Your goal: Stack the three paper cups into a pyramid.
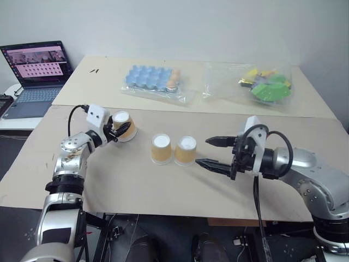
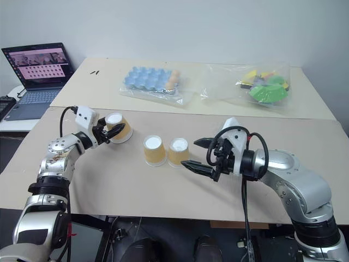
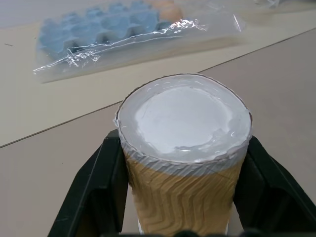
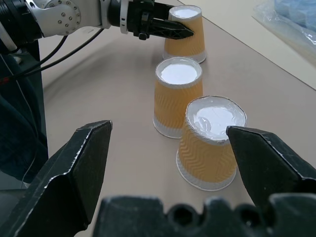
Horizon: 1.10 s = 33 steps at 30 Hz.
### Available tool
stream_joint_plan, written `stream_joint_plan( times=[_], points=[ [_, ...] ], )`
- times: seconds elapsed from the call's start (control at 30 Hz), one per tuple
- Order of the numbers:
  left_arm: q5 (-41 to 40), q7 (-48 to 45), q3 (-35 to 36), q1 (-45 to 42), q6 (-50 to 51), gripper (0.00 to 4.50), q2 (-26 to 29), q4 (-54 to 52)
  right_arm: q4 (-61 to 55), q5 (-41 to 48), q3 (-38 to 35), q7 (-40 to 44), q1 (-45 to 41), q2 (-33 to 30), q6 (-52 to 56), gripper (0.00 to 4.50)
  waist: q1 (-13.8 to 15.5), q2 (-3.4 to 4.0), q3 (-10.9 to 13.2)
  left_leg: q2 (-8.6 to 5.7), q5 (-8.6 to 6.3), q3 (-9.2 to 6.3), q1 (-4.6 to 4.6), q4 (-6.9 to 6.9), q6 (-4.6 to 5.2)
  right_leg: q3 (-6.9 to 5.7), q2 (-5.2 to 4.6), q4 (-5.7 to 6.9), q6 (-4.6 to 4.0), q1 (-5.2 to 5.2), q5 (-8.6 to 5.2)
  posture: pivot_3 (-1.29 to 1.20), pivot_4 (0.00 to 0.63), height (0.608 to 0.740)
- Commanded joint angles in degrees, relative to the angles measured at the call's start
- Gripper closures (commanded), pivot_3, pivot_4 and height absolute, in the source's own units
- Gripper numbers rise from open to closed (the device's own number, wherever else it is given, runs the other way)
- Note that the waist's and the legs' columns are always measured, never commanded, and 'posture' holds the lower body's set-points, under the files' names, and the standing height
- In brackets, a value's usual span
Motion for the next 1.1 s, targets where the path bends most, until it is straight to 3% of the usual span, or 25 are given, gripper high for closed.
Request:
stream_joint_plan(
  times=[0.03, 0.2, 0.37, 0.47, 0.57, 0.73, 1.1],
  points=[
    [-0.94, -0.53, 0.13, -2.81, -0.51, 2.20, -0.34, -2.41, -0.98, -0.71, 0.15, 0.53, -0.75, -0.53, -1.77, 0.10, 0.01, -0.01, 0.01, 0.00, 0.00, 0.00, 0.00, 0.00, 0.00, 0.00, 0.00, 0.00, 0.00, 0.00, 0.00, 0.00, 0.150, 0.733],
    [-2.94, -4.11, -1.43, -7.47, 3.03, 2.20, -1.13, -8.86, 0.01, -2.00, 0.46, 0.31, -0.59, -0.50, -2.14, 0.10, 0.19, -0.23, 0.10, 0.00, 0.00, -0.04, -0.07, 0.07, 0.00, -0.05, 0.00, 0.03, 0.00, -0.01, 0.00, 0.00, 0.150, 0.733],
    [-11.83, -11.28, -2.79, -14.42, 15.67, 2.20, -2.28, -20.07, 0.74, -3.89, 0.98, -0.46, -0.14, -0.10, -2.66, 0.10, 0.63, -0.29, 0.13, 0.01, -0.02, -0.20, -0.40, 0.32, 0.03, -0.26, 0.00, 0.10, 0.02, -0.07, 0.01, 0.00, 0.150, 0.733],
    [-19.38, -20.05, -4.49, -16.63, 26.92, 2.20, 0.27, -25.53, 0.72, -4.61, 0.88, -1.18, 0.61, 0.35, -3.06, 0.10, 0.18, -0.28, 0.13, 0.00, -0.03, -0.25, -0.38, 0.31, 0.05, -0.21, 0.01, 0.10, 0.06, -0.07, -0.01, 0.00, 0.150, 0.733],
    [-21.71, -25.53, -6.52, -17.02, 31.51, 2.20, 2.50, -26.90, 0.46, -4.94, 0.62, -1.73, 1.33, 0.61, -3.25, 0.10, -0.25, -0.27, 0.12, 0.03, -0.02, -0.23, -0.28, 0.28, 0.04, -0.15, 0.05, 0.11, 0.09, -0.06, -0.03, 0.00, 0.150, 0.733],
    [-17.40, -31.34, -12.00, -15.97, 27.60, 2.20, 3.34, -22.76, -0.30, -5.18, -0.20, -2.94, 2.54, 1.10, -3.22, 0.10, 0.00, -0.27, 0.12, 0.02, -0.01, -0.24, -0.17, 0.44, 0.03, -0.05, 0.05, 0.10, 0.10, 0.01, -0.03, 0.00, 0.150, 0.733],
    [-11.89, -33.41, -15.96, -17.24, 20.28, 2.20, -1.01, -16.06, -1.95, -4.07, -2.24, -4.55, 4.22, 1.16, -2.49, 0.10, 0.70, -0.27, 0.12, 0.00, -0.04, -0.30, -0.37, 0.55, 0.07, -0.10, 0.05, 0.09, 0.09, -0.07, -0.03, 0.00, 0.150, 0.733]
  ],
)
